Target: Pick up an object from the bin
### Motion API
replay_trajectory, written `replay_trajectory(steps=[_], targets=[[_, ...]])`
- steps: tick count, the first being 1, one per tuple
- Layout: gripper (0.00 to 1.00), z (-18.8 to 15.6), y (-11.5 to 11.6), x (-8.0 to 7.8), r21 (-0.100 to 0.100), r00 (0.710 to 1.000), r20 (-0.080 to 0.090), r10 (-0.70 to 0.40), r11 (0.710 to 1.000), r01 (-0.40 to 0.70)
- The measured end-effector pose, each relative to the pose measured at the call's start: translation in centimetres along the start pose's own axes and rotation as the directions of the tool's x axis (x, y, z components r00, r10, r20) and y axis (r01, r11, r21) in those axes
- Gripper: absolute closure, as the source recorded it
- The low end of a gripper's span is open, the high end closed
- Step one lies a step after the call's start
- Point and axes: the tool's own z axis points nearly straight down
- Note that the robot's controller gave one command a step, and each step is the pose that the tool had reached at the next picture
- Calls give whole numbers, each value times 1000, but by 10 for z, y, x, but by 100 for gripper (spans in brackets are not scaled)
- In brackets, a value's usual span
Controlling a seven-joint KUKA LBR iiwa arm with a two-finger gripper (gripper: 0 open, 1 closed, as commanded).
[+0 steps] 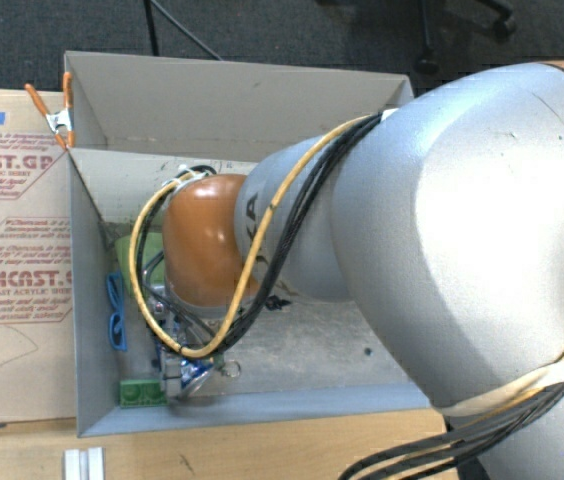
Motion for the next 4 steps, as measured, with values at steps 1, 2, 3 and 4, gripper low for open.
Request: replay_trajectory(steps=[1, 2, 3, 4], targets=[[0, 13, 18, 8, 6, 928, 7, -373, 928, 373], [0, 15, 13, -11, 7, 714, 4, -700, 714, 700], [0, 16, 15, -17, 5, 394, 0, -919, 394, 919], [0, -68, 7, -2, 7, 26, 3, -1000, 26, 1000]])
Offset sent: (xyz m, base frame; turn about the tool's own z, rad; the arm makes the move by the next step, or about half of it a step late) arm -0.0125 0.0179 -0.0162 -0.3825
